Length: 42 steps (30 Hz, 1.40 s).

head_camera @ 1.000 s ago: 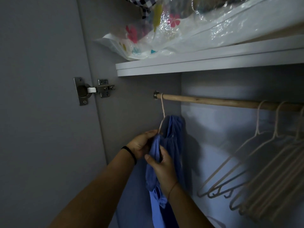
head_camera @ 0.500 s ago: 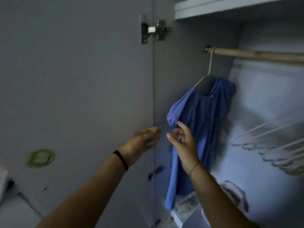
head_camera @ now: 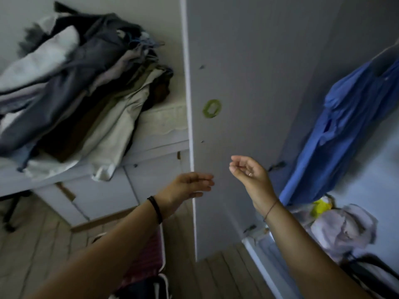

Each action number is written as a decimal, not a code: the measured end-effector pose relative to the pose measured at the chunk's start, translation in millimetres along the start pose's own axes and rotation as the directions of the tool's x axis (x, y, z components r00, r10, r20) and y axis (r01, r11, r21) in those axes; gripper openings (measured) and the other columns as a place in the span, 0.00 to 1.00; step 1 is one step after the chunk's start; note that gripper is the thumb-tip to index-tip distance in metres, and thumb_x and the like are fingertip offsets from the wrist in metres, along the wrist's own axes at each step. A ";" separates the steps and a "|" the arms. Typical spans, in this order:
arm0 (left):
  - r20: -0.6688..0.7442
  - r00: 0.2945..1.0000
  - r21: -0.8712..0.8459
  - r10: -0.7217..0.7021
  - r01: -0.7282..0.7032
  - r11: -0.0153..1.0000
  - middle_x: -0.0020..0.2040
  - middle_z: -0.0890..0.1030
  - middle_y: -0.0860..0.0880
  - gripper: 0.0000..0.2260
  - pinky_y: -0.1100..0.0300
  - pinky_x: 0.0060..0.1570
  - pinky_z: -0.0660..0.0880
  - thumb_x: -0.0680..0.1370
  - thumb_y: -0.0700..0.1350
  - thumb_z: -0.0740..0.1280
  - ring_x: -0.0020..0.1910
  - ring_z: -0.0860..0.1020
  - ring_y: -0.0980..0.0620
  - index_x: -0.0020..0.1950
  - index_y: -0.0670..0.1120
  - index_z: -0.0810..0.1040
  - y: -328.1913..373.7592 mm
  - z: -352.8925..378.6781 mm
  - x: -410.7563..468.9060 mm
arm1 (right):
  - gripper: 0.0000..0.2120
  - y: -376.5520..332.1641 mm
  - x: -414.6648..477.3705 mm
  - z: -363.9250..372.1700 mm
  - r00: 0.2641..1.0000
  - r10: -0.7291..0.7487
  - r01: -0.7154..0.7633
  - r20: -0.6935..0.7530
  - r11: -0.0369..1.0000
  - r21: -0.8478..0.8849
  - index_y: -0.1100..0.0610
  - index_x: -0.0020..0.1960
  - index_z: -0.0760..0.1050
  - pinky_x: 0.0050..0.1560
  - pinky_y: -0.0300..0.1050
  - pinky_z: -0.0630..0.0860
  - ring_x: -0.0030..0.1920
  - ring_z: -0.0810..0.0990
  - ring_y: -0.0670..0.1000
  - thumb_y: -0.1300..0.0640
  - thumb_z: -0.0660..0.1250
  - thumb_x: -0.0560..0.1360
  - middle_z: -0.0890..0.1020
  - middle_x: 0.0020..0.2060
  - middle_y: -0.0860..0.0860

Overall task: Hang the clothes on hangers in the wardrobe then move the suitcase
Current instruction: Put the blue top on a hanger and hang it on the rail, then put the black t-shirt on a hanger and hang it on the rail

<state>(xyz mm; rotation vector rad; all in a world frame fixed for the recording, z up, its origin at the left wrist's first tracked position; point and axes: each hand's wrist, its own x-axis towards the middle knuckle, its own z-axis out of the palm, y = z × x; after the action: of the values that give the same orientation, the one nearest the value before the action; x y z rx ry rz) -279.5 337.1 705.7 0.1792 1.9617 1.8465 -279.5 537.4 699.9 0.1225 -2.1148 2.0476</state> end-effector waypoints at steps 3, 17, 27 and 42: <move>-0.074 0.997 -0.013 -0.031 0.030 0.999 0.53 0.82 0.46 0.09 0.57 0.56 0.72 0.77 0.38 0.65 0.53 0.79 0.51 0.56 0.46 0.79 -29.3 -52.2 -60.9 | 0.10 8.8 -36.5 68.2 0.997 0.036 -0.037 0.063 0.999 0.018 0.55 0.51 0.77 0.46 0.31 0.73 0.42 0.77 0.39 0.67 0.68 0.73 0.80 0.44 0.49; -0.410 0.868 -0.219 -0.279 0.203 0.954 0.53 0.84 0.50 0.10 0.60 0.57 0.75 0.77 0.43 0.68 0.54 0.81 0.55 0.58 0.49 0.79 -185.3 -198.5 -232.2 | 0.12 87.4 -123.4 277.5 0.880 0.226 -0.190 0.417 0.974 -0.126 0.53 0.53 0.76 0.47 0.31 0.74 0.44 0.77 0.41 0.63 0.71 0.72 0.79 0.46 0.48; -0.553 0.704 -0.306 -0.445 0.325 0.895 0.54 0.82 0.50 0.11 0.57 0.57 0.73 0.76 0.45 0.69 0.55 0.78 0.54 0.58 0.48 0.80 -343.9 -216.0 -251.9 | 0.15 232.7 -153.2 352.0 0.719 0.360 -0.243 0.595 0.932 -0.270 0.51 0.55 0.75 0.52 0.38 0.75 0.48 0.77 0.44 0.61 0.73 0.71 0.78 0.47 0.47; -0.520 0.500 -0.500 -0.692 0.479 0.722 0.48 0.80 0.49 0.13 0.64 0.44 0.72 0.75 0.46 0.70 0.47 0.77 0.52 0.58 0.44 0.79 -640.3 -207.4 -224.6 | 0.20 524.4 -261.9 367.3 0.588 0.675 -0.426 0.445 0.726 -0.540 0.54 0.61 0.73 0.62 0.50 0.74 0.57 0.75 0.50 0.54 0.72 0.72 0.76 0.56 0.52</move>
<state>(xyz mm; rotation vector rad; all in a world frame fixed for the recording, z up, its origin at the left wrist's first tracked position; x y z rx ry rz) -32.2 -4.3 134.9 -1.3160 1.7333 1.7695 -155.4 172.4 125.6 0.0684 -3.3171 2.0018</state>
